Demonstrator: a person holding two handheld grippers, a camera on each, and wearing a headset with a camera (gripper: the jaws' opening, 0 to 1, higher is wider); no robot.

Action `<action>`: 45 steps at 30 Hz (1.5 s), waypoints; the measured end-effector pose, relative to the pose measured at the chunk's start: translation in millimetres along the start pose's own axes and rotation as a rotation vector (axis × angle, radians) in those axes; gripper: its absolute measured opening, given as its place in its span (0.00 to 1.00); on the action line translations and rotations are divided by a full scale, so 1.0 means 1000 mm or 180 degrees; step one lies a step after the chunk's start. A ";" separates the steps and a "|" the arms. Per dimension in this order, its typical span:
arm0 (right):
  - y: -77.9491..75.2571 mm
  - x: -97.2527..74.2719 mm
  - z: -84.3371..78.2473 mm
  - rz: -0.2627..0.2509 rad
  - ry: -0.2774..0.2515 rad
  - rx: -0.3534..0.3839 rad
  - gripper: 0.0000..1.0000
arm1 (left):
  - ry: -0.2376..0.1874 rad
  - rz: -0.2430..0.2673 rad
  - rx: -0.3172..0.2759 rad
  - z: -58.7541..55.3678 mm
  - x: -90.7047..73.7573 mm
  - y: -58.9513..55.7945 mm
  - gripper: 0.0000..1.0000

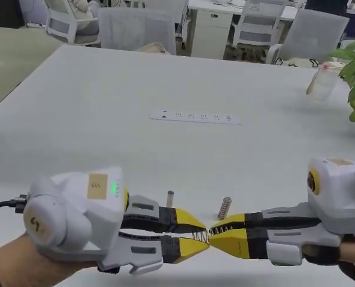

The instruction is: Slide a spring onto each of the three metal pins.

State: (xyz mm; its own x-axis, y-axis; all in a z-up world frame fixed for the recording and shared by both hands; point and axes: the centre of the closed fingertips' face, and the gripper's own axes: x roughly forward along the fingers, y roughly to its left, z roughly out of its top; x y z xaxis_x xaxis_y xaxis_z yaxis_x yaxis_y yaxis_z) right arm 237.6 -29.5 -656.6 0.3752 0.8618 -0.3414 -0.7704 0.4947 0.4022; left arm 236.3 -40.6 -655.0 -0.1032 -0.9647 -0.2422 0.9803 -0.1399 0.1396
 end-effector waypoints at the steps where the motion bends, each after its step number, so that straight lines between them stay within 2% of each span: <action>1: 0.000 0.000 0.000 -0.0005 0.0022 -0.0012 0.10 | 0.0001 0.0000 0.0000 0.000 0.000 0.000 0.03; 6: 0.002 0.000 0.001 -0.0057 0.0306 -0.0217 0.09 | -0.0017 0.0012 -0.0038 0.000 0.001 0.001 0.03; 10: 0.001 0.001 0.003 -0.0131 0.0699 -0.0458 0.09 | -0.0032 0.0051 -0.0072 0.000 0.001 0.003 0.02; 16: 0.004 0.005 0.006 -0.0138 0.1186 -0.0816 0.08 | -0.0055 0.0097 -0.0108 0.000 0.000 0.005 0.02; 23: 0.003 0.007 0.005 -0.0134 0.1857 -0.1062 0.08 | -0.0073 0.0174 -0.0151 -0.001 -0.001 0.008 0.02; 29: 0.000 0.011 0.007 -0.0103 0.2139 -0.1172 0.08 | -0.0077 0.0223 -0.0168 -0.002 -0.001 0.010 0.02; 36: 0.001 0.013 0.007 -0.0054 0.2541 -0.1457 0.08 | -0.0069 0.0247 -0.0172 -0.003 -0.002 0.010 0.02; 45: 0.002 0.015 0.009 0.0009 0.2958 -0.1855 0.08 | -0.0079 0.0274 -0.0193 -0.002 -0.002 0.012 0.02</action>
State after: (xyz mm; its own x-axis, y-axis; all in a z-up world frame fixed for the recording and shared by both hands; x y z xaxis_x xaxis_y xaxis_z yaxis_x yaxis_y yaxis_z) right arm 246.3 -14.1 -653.6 0.0265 0.3211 -0.9467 -0.9879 0.1531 0.0242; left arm 248.6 -39.7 -654.7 -0.0215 -0.9779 -0.2080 0.9940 -0.0432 0.1003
